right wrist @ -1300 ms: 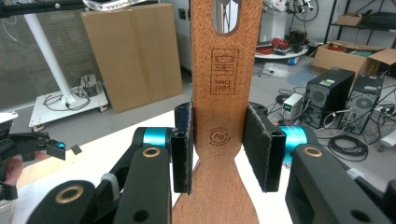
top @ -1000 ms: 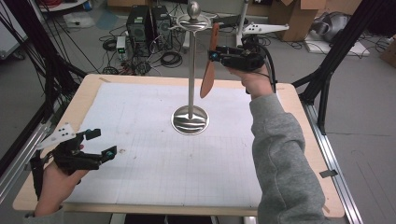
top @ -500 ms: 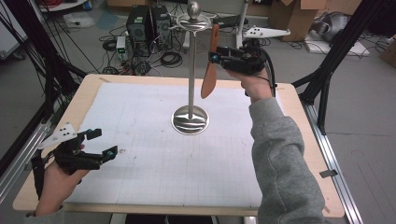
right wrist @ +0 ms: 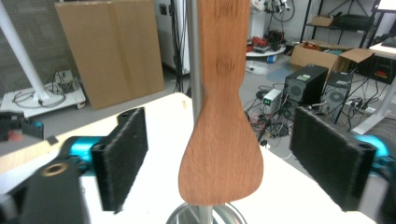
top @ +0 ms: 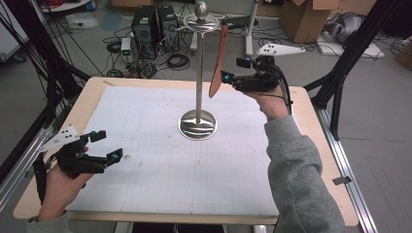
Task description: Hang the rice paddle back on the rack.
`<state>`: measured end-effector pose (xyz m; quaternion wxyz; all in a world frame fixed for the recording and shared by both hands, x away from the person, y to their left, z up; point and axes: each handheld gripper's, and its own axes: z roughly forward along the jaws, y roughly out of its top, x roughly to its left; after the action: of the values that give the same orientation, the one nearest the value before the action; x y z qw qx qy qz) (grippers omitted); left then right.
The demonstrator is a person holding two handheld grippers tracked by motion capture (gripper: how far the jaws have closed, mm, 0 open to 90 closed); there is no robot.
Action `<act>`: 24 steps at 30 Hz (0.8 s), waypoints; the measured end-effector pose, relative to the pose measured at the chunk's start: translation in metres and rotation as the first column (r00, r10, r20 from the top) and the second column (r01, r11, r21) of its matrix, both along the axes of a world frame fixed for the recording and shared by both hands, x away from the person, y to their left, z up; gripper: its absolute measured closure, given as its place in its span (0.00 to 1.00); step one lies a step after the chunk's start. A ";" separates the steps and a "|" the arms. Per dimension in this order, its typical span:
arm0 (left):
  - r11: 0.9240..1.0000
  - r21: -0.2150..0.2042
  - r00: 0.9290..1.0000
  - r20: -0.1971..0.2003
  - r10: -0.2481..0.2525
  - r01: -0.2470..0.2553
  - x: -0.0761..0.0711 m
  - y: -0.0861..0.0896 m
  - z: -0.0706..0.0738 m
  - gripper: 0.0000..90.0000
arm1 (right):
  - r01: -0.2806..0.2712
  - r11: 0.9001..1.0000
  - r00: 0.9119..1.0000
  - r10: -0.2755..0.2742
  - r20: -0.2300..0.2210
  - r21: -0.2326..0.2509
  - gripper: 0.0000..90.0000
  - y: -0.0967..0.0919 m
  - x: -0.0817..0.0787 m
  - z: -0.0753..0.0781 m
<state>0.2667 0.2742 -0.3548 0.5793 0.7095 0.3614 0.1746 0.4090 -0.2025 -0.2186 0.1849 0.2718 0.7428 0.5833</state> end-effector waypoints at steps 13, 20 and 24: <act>1.000 -0.010 1.000 0.010 -0.001 0.001 0.005 -0.002 0.003 0.02 | -0.007 1.000 1.000 0.008 -0.018 0.008 0.13 -0.006 -0.015 -0.026; 1.000 -0.010 1.000 0.014 -0.004 0.005 0.007 -0.003 0.004 0.02 | 0.000 1.000 1.000 0.000 -0.018 -0.013 0.13 -0.012 -0.026 -0.040; 1.000 -0.011 1.000 0.020 -0.004 0.004 0.007 -0.004 0.006 0.02 | 0.007 1.000 1.000 -0.007 -0.016 -0.009 0.13 -0.017 -0.034 -0.046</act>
<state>0.2741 0.2700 -0.3487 0.5873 0.7051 0.3549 0.1785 0.3749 -0.2192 -0.2645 0.1823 0.2783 0.7457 0.5773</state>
